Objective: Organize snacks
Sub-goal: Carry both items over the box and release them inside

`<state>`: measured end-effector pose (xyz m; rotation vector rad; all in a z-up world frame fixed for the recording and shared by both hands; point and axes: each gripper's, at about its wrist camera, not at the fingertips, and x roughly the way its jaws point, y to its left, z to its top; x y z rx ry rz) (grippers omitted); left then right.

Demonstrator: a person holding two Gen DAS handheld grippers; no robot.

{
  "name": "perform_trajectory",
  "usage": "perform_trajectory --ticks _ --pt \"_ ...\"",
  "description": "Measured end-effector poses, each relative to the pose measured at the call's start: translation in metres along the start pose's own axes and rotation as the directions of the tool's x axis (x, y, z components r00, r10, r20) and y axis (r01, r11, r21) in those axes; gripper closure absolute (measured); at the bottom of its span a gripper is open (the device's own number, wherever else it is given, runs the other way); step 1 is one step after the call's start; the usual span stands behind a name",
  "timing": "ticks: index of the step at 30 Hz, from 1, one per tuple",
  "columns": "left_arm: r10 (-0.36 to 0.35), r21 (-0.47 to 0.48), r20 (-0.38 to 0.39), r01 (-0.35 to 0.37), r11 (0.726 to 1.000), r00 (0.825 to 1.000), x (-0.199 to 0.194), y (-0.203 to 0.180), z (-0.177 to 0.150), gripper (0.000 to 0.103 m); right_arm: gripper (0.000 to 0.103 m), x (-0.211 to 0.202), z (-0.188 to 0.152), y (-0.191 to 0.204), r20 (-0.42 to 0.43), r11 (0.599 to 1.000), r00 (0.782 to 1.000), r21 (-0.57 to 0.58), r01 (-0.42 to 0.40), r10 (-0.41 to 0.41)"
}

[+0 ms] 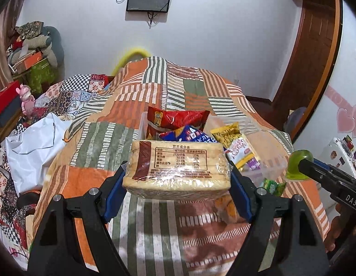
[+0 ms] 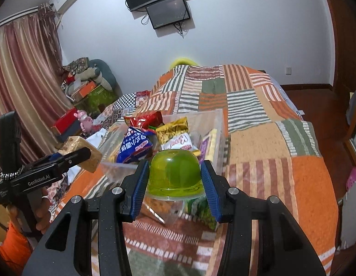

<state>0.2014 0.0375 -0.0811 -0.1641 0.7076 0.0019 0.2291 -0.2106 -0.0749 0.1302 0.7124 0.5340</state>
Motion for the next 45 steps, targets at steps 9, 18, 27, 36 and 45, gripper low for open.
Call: perform_trajectory --ticks 9,18,27,36,45 --pt "0.001 -0.020 -0.019 -0.001 1.000 1.000 0.030 0.004 0.011 0.023 0.060 0.026 0.014 -0.005 -0.004 1.000 1.000 -0.013 0.006 -0.006" --pt "0.010 -0.016 -0.041 -0.011 1.000 0.999 0.057 0.002 0.009 0.023 0.060 0.052 0.019 -0.005 -0.038 0.998 0.999 -0.058 0.020 -0.022" --pt "0.025 0.022 -0.058 -0.024 0.999 0.998 0.073 -0.004 0.003 0.023 0.062 0.068 0.013 -0.011 -0.077 0.998 0.996 -0.059 0.039 -0.044" --pt "0.013 0.027 -0.083 -0.011 1.000 0.996 0.071 -0.004 -0.005 0.021 0.057 0.061 0.017 -0.014 -0.097 0.998 0.994 -0.047 0.040 -0.045" --pt "0.011 0.048 -0.090 -0.007 0.999 0.996 0.053 -0.004 -0.011 0.017 0.026 0.043 0.012 -0.004 -0.067 0.995 0.996 -0.087 0.055 -0.061"
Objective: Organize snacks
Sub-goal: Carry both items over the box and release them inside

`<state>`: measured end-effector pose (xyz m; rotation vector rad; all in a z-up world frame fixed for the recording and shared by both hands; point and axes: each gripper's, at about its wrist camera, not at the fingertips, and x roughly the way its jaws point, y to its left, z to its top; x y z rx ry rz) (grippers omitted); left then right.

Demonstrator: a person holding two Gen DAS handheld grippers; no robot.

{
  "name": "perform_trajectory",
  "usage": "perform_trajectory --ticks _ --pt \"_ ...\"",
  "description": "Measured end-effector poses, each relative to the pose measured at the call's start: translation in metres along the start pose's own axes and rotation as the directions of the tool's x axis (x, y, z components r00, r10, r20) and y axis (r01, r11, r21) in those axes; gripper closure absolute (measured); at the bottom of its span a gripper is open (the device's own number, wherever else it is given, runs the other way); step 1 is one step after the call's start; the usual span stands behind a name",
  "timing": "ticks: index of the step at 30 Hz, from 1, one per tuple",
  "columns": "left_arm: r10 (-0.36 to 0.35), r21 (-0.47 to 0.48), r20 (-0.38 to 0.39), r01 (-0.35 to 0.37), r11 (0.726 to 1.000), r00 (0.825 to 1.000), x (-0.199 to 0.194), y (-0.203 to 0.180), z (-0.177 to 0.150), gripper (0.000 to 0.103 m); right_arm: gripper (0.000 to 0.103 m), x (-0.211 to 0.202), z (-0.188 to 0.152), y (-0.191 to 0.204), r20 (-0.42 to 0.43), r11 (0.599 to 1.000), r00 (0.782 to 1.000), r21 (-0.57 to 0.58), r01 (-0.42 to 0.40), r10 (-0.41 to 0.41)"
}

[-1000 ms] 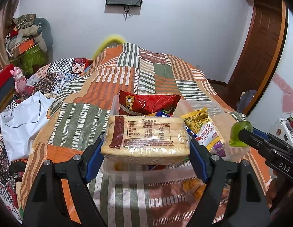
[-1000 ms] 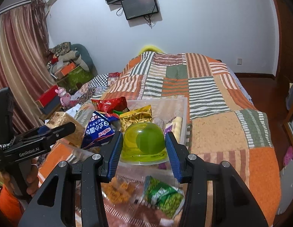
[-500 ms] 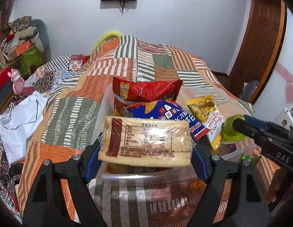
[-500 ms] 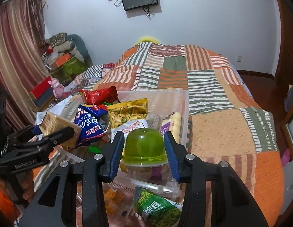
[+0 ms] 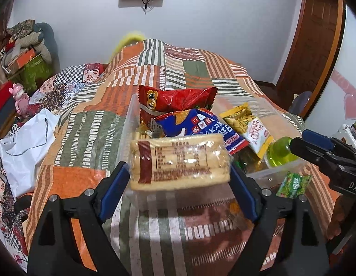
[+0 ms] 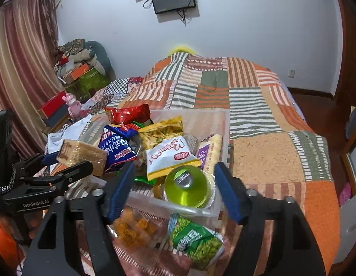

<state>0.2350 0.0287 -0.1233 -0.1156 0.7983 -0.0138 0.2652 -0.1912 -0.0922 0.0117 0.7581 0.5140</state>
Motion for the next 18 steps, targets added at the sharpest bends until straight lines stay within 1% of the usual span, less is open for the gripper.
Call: perform_trajectory --ticks 1,5,7,10,13,18 --pt "-0.002 0.000 0.002 0.002 1.000 1.000 -0.003 0.000 -0.001 0.016 0.024 -0.002 -0.001 -0.001 0.004 1.000 1.000 0.001 0.006 -0.006" --pt "-0.011 -0.006 0.009 0.011 1.000 1.000 -0.014 -0.001 -0.005 0.015 0.024 -0.010 -0.005 -0.012 -0.004 1.000 1.000 0.017 0.012 -0.012" --pt "-0.011 0.021 0.008 0.010 1.000 1.000 -0.019 -0.004 -0.009 0.014 0.024 -0.014 -0.008 -0.017 -0.009 0.999 1.000 0.022 0.027 -0.027" --pt "-0.002 0.038 0.006 0.001 0.999 1.000 -0.024 -0.007 -0.016 0.013 0.019 -0.013 -0.017 -0.025 -0.031 0.998 0.998 0.029 0.056 -0.055" --pt "-0.017 0.028 -0.017 0.017 0.999 1.000 -0.025 -0.007 -0.022 0.013 0.019 -0.007 -0.027 -0.032 -0.083 0.997 0.996 0.058 0.045 -0.040" --pt "-0.017 0.032 -0.040 0.019 0.999 0.999 -0.025 -0.009 -0.035 0.013 0.019 -0.004 -0.039 -0.037 -0.102 0.992 0.995 0.120 0.023 -0.011"
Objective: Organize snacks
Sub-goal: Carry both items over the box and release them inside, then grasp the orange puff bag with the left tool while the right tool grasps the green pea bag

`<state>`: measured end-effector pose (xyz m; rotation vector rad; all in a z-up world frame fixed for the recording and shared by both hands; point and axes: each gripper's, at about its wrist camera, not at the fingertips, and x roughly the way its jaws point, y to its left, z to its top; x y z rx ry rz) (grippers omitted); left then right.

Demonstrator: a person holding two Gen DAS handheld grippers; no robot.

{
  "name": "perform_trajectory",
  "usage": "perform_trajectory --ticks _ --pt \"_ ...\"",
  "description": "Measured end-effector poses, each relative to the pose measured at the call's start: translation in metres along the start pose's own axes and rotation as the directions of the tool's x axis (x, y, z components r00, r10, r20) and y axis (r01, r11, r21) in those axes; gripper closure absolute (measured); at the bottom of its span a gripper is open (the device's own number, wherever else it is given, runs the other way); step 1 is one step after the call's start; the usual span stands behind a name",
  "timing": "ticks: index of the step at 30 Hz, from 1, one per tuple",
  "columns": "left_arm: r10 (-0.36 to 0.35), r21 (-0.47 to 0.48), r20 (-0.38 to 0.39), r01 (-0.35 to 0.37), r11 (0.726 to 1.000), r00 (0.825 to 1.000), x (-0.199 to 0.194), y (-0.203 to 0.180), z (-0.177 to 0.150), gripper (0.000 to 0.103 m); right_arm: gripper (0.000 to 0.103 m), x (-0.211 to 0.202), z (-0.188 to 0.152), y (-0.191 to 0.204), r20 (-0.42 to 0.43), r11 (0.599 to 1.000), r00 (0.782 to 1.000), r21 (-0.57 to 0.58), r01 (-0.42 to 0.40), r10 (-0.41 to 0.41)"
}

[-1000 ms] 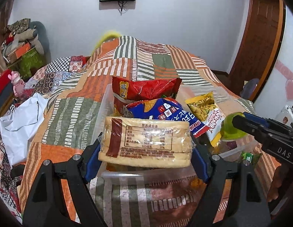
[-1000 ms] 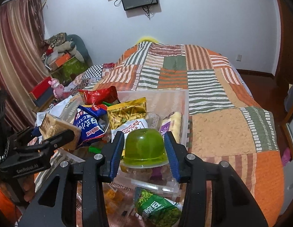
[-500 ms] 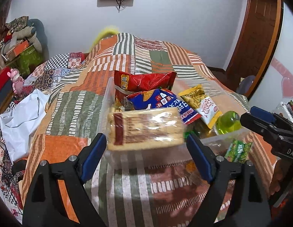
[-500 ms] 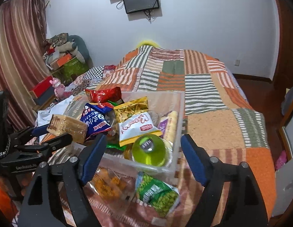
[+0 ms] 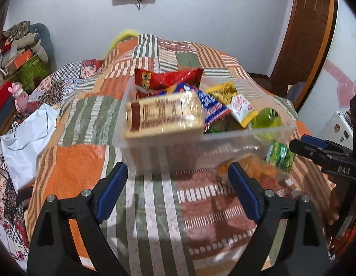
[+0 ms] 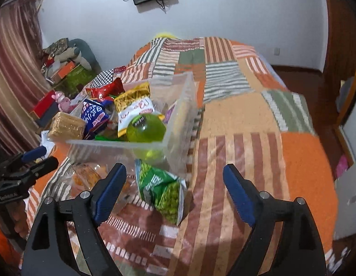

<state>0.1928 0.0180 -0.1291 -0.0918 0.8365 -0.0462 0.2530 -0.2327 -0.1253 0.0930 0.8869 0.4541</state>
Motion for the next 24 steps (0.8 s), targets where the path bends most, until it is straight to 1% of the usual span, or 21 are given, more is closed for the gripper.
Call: perform_trajectory --ticks 6,11,12,14,15,16,17,19,21,24 --pt "-0.017 0.014 -0.047 0.018 1.000 0.999 0.008 -0.003 -0.014 0.013 0.019 0.015 -0.004 0.007 -0.060 1.000 0.998 -0.012 -0.020 0.019" --pt "-0.029 0.013 -0.058 0.029 0.999 0.998 0.012 -0.007 -0.022 0.013 0.019 0.027 -0.008 0.014 -0.085 0.999 0.996 -0.045 0.008 -0.012" --pt "-0.030 0.016 -0.059 0.031 0.999 0.998 0.013 -0.008 -0.023 0.013 0.022 0.029 -0.008 0.014 -0.089 0.999 0.996 -0.047 0.013 -0.017" --pt "-0.046 0.019 -0.067 0.048 0.999 0.997 0.015 -0.011 -0.027 0.013 0.031 0.032 -0.008 0.014 -0.102 0.999 0.995 -0.050 0.008 -0.013" --pt "-0.050 0.019 -0.071 0.052 0.998 0.996 0.015 -0.012 -0.028 0.013 0.045 0.033 -0.009 0.014 -0.106 0.999 0.994 -0.050 0.010 -0.015" --pt "-0.049 0.024 -0.075 0.051 0.998 0.996 0.016 -0.014 -0.030 0.013 0.055 0.034 -0.009 0.013 -0.111 0.999 0.994 -0.049 -0.002 -0.003" --pt "-0.049 0.028 -0.077 0.051 0.998 0.996 0.016 -0.014 -0.031 0.013 0.058 0.034 -0.009 0.013 -0.116 0.999 0.993 -0.048 -0.018 0.013" --pt "-0.042 0.038 -0.082 0.045 0.998 0.996 0.017 -0.016 -0.034 0.013 0.060 0.032 -0.010 0.015 -0.109 0.998 0.994 -0.056 -0.010 0.004" --pt "-0.043 0.045 -0.080 0.046 0.998 0.996 0.015 -0.018 -0.036 0.013 0.061 0.028 -0.010 0.016 -0.095 0.998 0.995 -0.063 -0.005 -0.001" --pt "-0.063 0.059 -0.084 0.068 0.996 0.994 0.012 -0.026 -0.037 0.013 0.062 0.019 -0.010 0.018 -0.065 0.997 0.998 -0.079 0.006 -0.011"
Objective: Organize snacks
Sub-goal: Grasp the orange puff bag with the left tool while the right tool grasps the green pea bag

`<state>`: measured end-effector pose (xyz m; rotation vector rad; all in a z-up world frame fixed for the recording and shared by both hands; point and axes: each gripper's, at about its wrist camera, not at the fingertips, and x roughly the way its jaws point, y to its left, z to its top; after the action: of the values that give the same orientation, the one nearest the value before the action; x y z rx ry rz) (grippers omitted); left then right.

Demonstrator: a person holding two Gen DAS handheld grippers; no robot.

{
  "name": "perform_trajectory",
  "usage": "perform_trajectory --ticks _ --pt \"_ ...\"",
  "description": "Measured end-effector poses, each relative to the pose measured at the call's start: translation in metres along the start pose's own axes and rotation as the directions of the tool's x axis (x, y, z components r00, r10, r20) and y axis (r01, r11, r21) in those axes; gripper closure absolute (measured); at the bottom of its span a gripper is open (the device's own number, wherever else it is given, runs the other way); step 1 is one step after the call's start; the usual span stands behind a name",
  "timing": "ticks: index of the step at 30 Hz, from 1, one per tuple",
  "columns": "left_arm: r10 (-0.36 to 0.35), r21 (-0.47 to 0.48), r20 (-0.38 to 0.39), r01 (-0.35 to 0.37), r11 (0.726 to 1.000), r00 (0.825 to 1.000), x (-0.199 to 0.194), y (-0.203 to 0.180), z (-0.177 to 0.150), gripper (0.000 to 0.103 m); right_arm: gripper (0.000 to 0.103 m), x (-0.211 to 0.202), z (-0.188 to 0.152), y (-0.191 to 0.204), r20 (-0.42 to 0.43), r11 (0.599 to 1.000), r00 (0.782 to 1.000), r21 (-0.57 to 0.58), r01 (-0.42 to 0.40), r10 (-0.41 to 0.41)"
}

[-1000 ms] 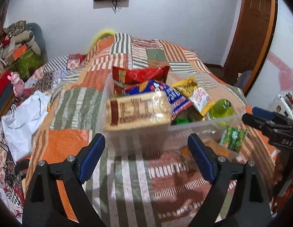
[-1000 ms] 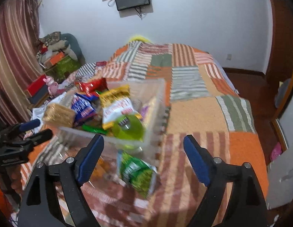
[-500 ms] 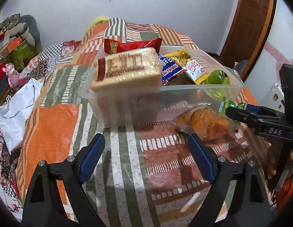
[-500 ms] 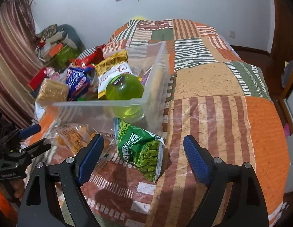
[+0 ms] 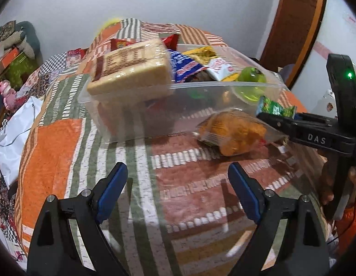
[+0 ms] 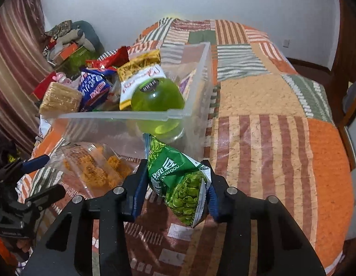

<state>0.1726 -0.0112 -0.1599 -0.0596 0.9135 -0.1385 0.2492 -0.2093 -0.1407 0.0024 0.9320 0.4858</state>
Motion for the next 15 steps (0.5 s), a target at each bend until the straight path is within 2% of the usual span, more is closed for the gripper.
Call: perform_trajectory --ticks 7,15 --pt "-0.041 0.033 -0.036 0.043 0.999 0.998 0.014 -0.027 0.013 0.013 0.062 -0.019 -0.004 -0.011 0.042 1.000 0.999 0.014 0.000 -0.001" --pt "-0.023 0.064 -0.071 0.027 0.998 0.997 0.042 -0.057 0.027 0.013 0.062 -0.034 -0.011 -0.029 0.065 0.998 0.998 0.051 -0.022 0.019"
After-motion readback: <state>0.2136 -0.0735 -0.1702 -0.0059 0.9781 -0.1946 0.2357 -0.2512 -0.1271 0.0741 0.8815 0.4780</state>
